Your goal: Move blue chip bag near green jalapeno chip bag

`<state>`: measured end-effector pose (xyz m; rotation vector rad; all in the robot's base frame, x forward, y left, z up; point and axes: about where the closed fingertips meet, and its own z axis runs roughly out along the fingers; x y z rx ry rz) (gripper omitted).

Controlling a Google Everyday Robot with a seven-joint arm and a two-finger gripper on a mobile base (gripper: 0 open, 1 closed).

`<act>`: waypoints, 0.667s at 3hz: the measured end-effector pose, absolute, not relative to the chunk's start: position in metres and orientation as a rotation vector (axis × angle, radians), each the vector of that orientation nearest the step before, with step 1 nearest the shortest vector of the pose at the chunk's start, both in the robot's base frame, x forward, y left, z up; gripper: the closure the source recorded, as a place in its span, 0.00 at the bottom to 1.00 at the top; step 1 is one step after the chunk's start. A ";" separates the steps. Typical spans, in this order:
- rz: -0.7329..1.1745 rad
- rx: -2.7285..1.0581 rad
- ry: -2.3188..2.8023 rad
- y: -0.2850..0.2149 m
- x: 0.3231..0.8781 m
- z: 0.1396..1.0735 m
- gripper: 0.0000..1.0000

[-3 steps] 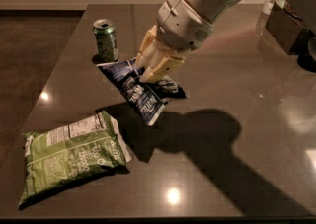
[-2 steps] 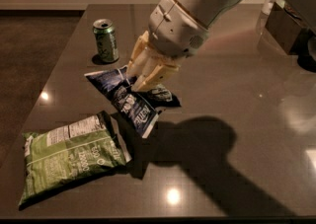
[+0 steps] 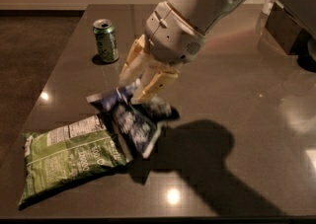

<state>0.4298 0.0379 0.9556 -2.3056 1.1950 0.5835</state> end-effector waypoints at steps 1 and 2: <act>0.575 -2.303 1.191 0.040 0.429 0.957 0.00; 0.575 -2.303 1.191 0.040 0.429 0.957 0.00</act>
Offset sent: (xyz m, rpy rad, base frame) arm -0.0002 0.0017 0.0012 0.0021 -0.0056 -0.0008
